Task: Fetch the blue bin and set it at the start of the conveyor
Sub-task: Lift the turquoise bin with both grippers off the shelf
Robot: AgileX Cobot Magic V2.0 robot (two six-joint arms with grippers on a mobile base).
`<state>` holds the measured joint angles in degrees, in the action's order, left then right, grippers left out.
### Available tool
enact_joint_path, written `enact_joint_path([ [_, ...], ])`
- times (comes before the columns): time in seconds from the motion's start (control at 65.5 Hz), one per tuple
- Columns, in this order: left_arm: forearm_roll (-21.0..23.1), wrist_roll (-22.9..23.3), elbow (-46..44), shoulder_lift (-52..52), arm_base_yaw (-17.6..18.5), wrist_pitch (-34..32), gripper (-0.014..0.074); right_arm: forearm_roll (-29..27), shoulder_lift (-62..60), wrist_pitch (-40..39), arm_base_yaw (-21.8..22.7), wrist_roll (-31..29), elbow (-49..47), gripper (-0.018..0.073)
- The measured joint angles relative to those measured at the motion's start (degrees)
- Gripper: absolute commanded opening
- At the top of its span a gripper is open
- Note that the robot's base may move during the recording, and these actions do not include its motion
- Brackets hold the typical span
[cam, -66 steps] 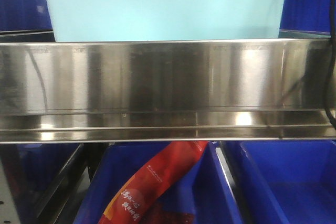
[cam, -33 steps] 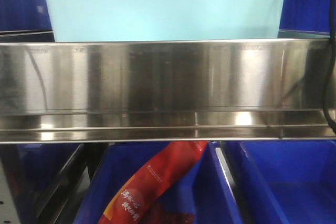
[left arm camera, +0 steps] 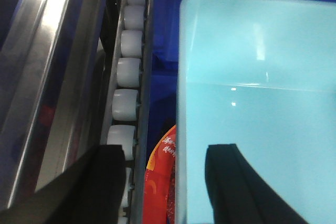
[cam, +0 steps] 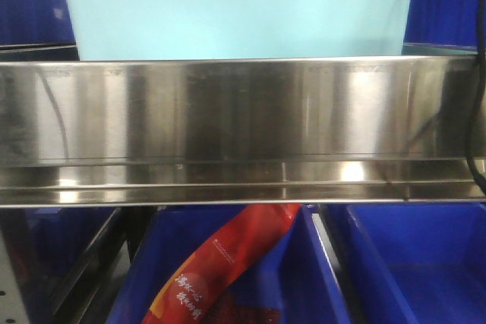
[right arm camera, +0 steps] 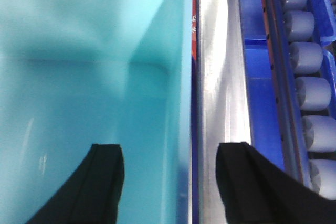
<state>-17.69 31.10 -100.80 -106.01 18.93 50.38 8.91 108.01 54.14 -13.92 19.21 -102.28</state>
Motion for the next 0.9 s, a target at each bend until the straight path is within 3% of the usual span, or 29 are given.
enact_joint_path([
  [0.748,-0.36,0.00,0.00,-1.13,0.00,0.68,0.0266,0.00,0.00,0.00,0.00,0.00,0.00,0.0284],
  [0.824,-0.36,0.00,0.00,-1.13,0.00,1.06,0.0199,0.00,0.00,0.00,0.00,0.00,0.00,0.0225],
  [0.901,-0.26,0.00,0.00,-1.13,0.00,1.59,0.0031,0.00,0.00,-0.14,0.00,0.00,0.00,0.0090],
])
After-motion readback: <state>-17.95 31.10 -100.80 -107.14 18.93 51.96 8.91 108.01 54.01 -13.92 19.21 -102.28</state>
